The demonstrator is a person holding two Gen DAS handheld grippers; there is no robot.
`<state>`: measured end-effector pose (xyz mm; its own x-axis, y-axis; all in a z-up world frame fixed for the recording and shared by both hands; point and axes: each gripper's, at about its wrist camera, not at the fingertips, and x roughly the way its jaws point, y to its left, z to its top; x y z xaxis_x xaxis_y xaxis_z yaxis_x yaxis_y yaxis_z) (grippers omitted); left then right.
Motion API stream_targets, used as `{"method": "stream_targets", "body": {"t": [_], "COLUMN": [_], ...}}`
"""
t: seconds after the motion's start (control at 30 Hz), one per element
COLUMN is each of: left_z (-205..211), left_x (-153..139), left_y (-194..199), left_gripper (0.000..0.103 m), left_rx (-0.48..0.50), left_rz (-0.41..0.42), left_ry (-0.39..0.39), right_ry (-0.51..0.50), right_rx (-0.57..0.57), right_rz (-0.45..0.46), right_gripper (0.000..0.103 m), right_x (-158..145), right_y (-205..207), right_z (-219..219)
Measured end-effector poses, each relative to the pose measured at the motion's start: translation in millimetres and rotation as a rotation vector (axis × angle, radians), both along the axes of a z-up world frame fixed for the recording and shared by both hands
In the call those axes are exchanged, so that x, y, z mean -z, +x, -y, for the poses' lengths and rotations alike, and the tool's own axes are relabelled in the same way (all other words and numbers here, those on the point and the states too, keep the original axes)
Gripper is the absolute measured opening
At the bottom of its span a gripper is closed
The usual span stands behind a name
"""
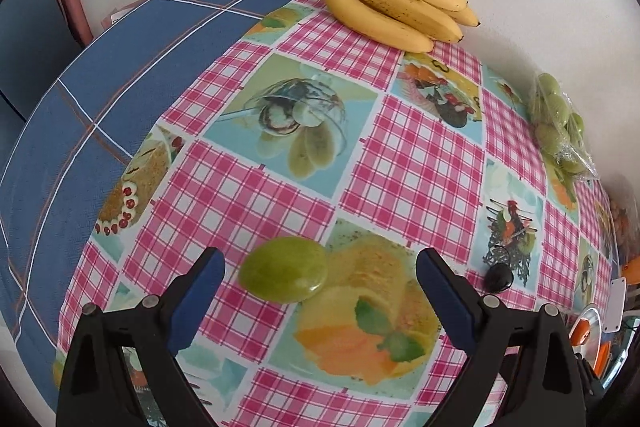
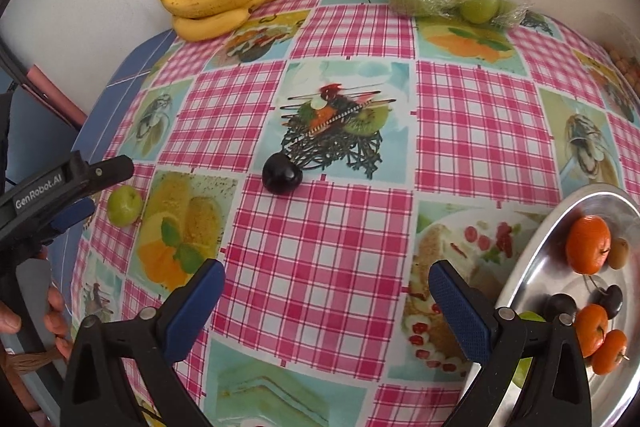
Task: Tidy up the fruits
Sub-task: 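Grasp the dark plum with the right tool while the left tool grasps the green pear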
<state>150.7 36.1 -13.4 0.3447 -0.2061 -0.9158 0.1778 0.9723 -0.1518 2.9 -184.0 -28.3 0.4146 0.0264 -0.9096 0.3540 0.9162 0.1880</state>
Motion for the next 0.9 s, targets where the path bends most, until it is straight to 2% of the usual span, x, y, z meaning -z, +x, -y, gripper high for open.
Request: {"method": "stream_targets", "body": {"t": [0.37,0.5,0.6,0.7,0.77,0.8,0.9], "left_z": [-14,-17,-20,-19,-19,-19,-19], "left_x": [13,18,23,27,29,30,30], "left_y": [6,7,8,9,9,9,9], "left_gripper": [0.095,0.078,0.076,0.067,0.063,0.058,0.057], "left_rx": [-0.042,-0.047,-0.057,-0.057,-0.057,-0.059,-0.057], "left_rz": [-0.085,-0.104,-0.128,-0.134,-0.138,-0.138,-0.132], "left_ry": [-0.06,-0.055,-0.063,-0.045,-0.037,-0.036,-0.037], "right_ry": [0.075,0.067,0.069,0.057,0.054,0.057,0.064], "right_rx": [0.055,0.046,0.053,0.046,0.052,0.054,0.062], "right_rz": [0.036,0.035,0.035,0.022,0.016,0.013,0.01], "right_gripper": [0.101,0.083,0.077,0.064,0.059,0.055,0.046], "right_x": [-6,-5,-1,4,8,10,14], "right_y": [29,39,46,53,55,56,57], "right_z": [5,1,-1,-3,-2,-2,0]}}
